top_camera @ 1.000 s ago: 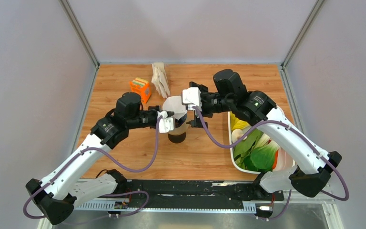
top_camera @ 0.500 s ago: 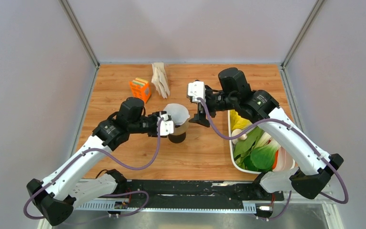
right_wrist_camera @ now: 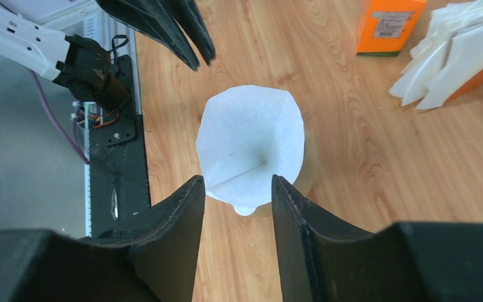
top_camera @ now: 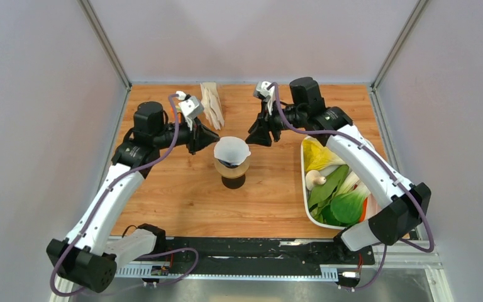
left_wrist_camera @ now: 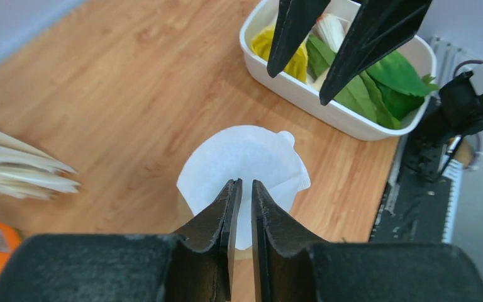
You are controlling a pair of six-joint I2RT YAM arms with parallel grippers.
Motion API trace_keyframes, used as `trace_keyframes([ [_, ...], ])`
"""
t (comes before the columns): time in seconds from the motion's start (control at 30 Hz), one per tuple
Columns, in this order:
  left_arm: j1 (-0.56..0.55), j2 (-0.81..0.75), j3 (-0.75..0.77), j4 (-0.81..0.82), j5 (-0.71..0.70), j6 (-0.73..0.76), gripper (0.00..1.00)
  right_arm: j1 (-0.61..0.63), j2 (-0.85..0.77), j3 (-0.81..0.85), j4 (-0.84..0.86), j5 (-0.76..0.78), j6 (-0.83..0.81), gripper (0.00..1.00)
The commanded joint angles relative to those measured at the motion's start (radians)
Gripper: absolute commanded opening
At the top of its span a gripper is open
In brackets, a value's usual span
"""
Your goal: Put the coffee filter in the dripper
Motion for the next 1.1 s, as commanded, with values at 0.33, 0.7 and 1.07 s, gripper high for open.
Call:
trace_keyframes([
  [0.33, 0.040, 0.100, -0.191, 0.242, 0.162, -0.354, 0.15, 0.010, 0.093, -0.121, 0.174, -0.101, 0.132, 0.35],
  [0.7, 0.041, 0.116, -0.248, 0.253, 0.156, -0.318, 0.14, 0.051, 0.110, -0.150, 0.174, -0.065, 0.102, 0.33],
  [1.07, 0.040, 0.119, -0.239, 0.210, 0.138, -0.265, 0.14, 0.063, 0.121, -0.172, 0.169, -0.047, 0.086, 0.32],
])
